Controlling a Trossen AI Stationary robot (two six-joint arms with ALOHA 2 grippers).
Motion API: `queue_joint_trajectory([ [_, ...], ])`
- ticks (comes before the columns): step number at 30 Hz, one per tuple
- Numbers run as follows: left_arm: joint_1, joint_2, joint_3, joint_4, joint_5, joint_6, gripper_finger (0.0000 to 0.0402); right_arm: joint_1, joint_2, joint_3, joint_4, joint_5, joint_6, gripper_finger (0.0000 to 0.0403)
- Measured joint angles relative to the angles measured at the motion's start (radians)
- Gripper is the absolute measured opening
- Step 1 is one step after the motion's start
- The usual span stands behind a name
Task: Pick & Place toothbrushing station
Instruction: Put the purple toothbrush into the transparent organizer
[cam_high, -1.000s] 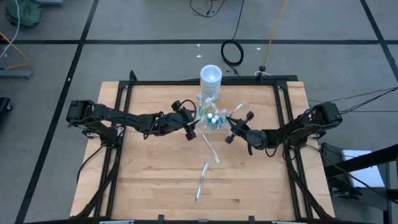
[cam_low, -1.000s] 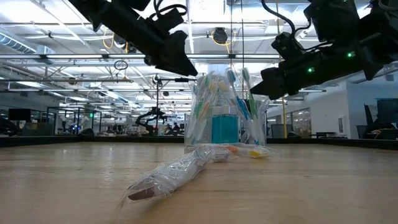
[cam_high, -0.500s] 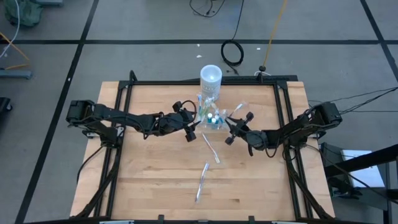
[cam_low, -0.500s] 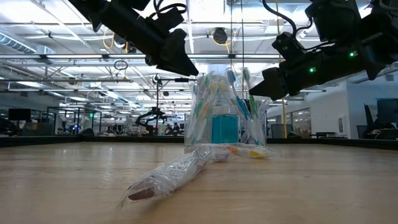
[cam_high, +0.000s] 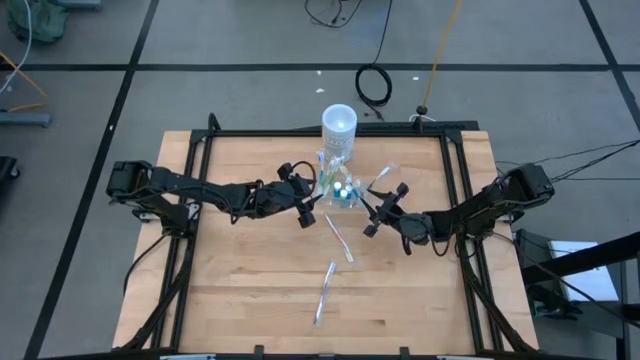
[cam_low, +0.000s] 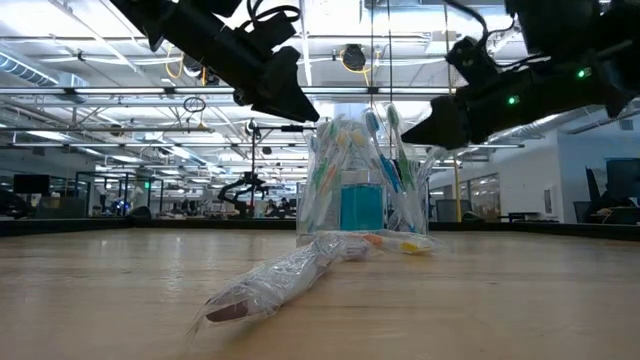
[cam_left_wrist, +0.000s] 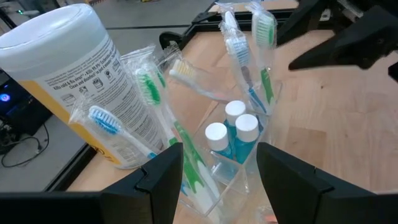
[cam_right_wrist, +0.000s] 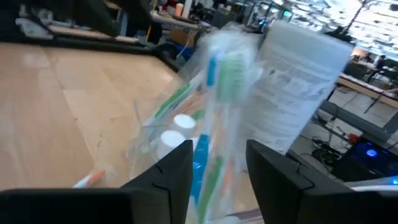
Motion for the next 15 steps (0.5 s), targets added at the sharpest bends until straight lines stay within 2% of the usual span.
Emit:
queue_joint_trajectory([
  [5, -0.002, 0.0, 0.0, -0.01, 0.0, -0.004, 0.0212, 0.047, -0.082, 0.0, -0.102, 0.063, 0.0, 0.015],
  [15, -0.002, 0.0, 0.0, -0.026, 0.0, 0.002, 0.0212, 0.098, -0.225, 0.0, -0.403, 0.033, 0.09, 0.0148],
])
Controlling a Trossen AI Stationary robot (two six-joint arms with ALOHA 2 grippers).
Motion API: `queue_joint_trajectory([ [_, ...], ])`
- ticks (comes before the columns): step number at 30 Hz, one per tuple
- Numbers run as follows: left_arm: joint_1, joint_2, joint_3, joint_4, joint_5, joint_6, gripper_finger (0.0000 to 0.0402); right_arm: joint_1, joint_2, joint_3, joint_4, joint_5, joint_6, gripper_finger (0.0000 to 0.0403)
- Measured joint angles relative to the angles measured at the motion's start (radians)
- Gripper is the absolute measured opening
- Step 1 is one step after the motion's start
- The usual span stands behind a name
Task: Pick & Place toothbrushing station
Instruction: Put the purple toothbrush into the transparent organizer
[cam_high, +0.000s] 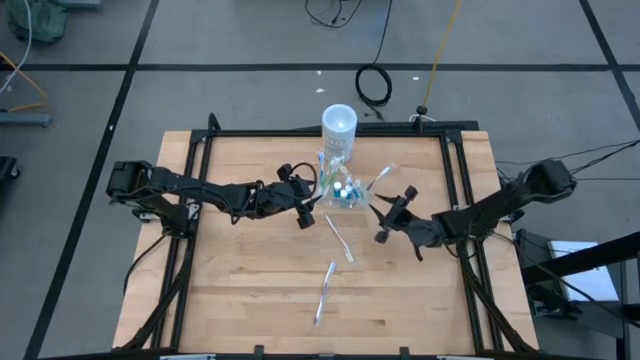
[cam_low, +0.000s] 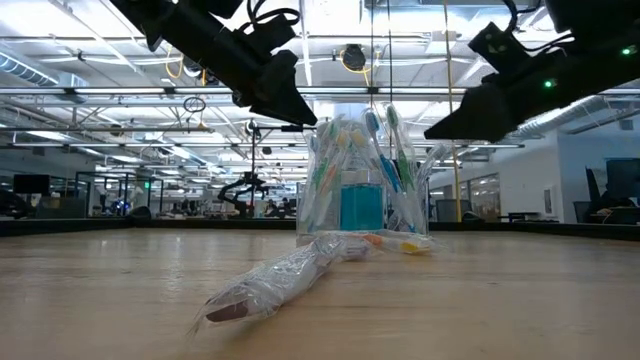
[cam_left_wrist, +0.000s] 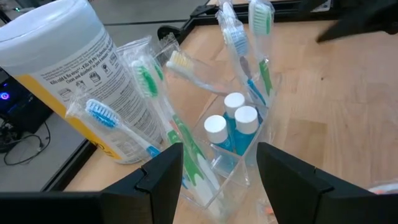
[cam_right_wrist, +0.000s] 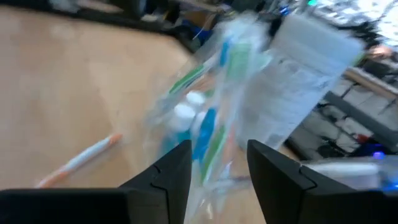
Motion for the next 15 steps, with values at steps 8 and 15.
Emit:
queue_joint_trajectory([
  [8, 0.0, 0.0, 0.0, -0.005, 0.006, 0.0, 0.0212, 0.01, -0.021, 0.0, -0.095, -0.162, 0.042, 0.0148],
  [15, 0.0, 0.0, 0.0, -0.005, 0.006, -0.002, 0.0212, 0.01, -0.02, 0.0, -0.145, -0.271, 0.085, 0.0149],
])
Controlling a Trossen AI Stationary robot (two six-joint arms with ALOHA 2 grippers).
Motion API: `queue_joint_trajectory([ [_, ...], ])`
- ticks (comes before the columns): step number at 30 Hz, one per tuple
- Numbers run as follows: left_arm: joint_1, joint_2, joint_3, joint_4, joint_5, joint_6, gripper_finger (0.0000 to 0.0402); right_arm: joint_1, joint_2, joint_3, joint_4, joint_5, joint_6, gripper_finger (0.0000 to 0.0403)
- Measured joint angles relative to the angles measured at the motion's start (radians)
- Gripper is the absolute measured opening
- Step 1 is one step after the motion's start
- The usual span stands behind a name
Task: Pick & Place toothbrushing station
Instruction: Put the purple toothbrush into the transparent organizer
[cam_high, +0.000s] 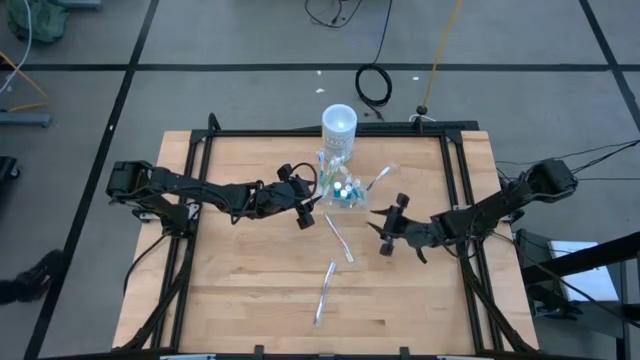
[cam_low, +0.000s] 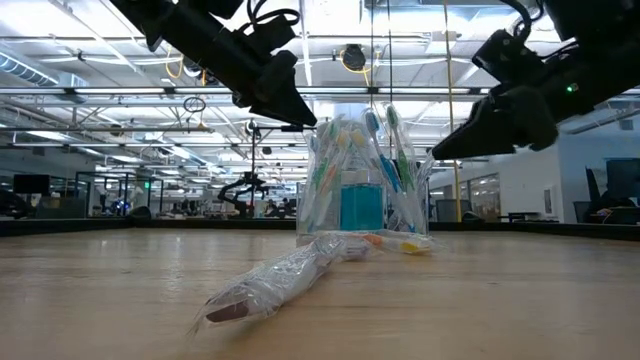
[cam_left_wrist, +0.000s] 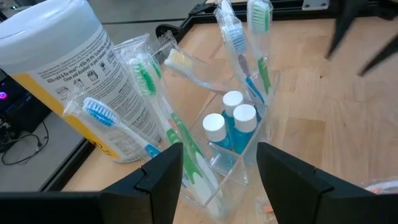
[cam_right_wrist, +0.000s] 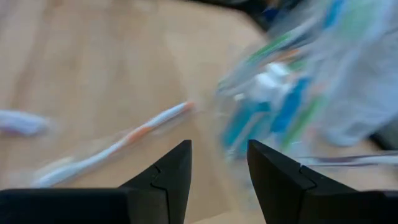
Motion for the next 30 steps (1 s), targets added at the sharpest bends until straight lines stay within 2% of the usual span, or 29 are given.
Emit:
queue_joint_trajectory([
  [4, 0.0, 0.0, 0.0, 0.002, 0.0, 0.0, 0.0212, 0.0, 0.0, 0.0, -0.043, -0.138, 0.042, 0.015],
  [6, 0.0, 0.0, 0.0, 0.001, 0.0, -0.003, 0.0212, 0.0, 0.0, 0.0, -0.051, -0.175, 0.047, 0.0147],
  [17, 0.0, 0.0, 0.0, -0.001, 0.001, -0.015, 0.0212, -0.003, 0.001, 0.0, -0.055, -0.177, 0.036, 0.0145],
  [30, 0.0, 0.0, 0.0, 0.0, 0.022, -0.201, 0.0212, -0.003, 0.001, 0.0, -0.025, -0.176, 0.085, 0.0144],
])
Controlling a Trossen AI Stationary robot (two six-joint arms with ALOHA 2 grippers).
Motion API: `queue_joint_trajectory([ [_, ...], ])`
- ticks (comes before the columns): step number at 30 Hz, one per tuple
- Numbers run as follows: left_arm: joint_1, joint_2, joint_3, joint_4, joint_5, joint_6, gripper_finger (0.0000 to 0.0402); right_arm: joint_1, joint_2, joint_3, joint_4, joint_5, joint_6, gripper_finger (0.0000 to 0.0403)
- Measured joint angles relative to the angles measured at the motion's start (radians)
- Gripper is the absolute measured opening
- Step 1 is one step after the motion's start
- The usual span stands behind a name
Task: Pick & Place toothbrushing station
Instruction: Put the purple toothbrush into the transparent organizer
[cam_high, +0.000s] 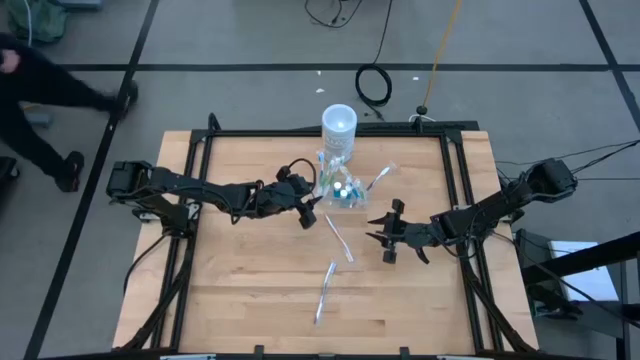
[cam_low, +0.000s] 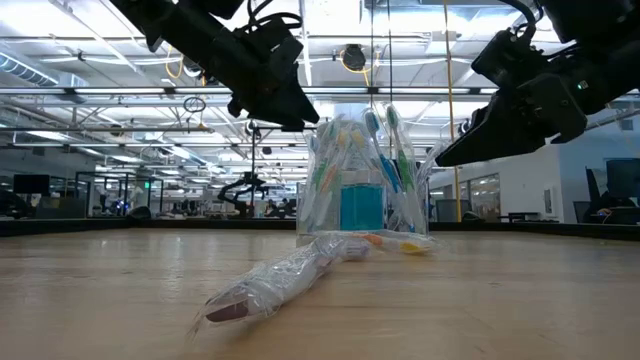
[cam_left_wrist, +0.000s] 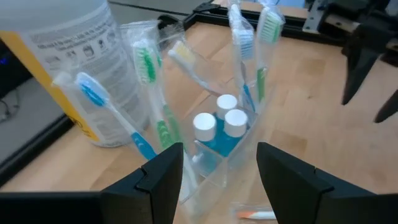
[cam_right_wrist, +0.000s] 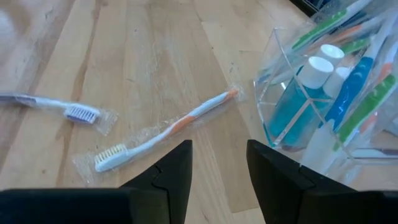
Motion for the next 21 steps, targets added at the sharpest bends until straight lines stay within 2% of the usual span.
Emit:
queue_joint_trajectory([
  [5, 0.0, 0.0, 0.0, 0.0, 0.04, -0.04, 0.0212, 0.0, 0.0, 0.0, 0.0, 0.0, 0.051, 0.0141],
  [12, 0.0, 0.0, 0.0, 0.0, 0.046, -0.091, 0.0212, 0.0, 0.0, 0.0, 0.0, 0.0, 0.1, 0.0141],
  [17, 0.0, 0.0, 0.0, 0.0, 0.057, -0.182, 0.0212, 0.0, 0.0, 0.0, 0.0, 0.0, 0.1, 0.0141],
  [21, 0.0, 0.0, 0.0, 0.0, 0.109, -0.26, 0.0212, 0.0, 0.0, 0.0, -0.001, 0.0, 0.1, 0.0141],
])
